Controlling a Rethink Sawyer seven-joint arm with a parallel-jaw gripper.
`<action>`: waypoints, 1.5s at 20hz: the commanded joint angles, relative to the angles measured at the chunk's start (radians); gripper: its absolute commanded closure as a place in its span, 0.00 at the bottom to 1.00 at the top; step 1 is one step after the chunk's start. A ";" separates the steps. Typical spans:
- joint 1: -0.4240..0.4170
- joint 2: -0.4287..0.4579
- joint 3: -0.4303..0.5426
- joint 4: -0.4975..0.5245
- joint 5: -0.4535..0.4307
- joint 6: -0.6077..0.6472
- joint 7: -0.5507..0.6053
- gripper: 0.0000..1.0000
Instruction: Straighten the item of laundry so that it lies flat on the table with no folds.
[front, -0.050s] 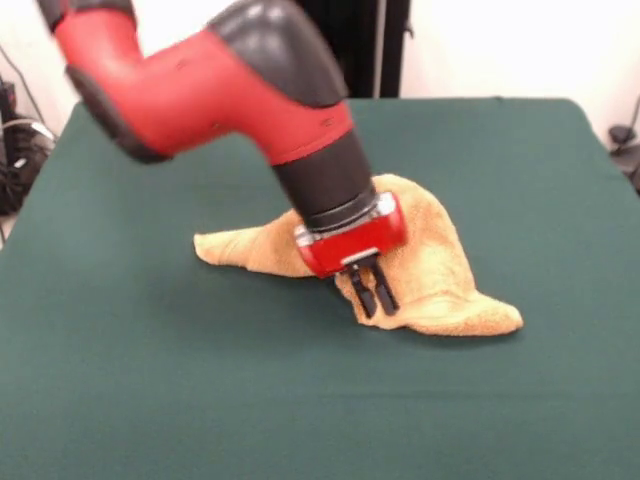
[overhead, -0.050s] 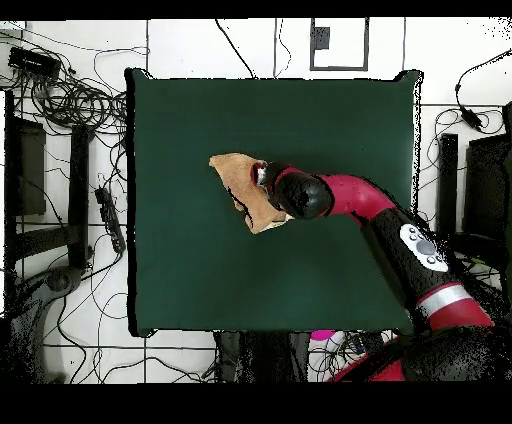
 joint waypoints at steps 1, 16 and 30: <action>0.316 -0.144 -0.677 -0.052 -0.114 -0.358 0.545 1.00; 0.452 -0.269 -0.872 -0.053 0.078 -0.150 0.326 1.00; -0.035 -0.363 -0.250 0.296 0.396 0.112 0.107 1.00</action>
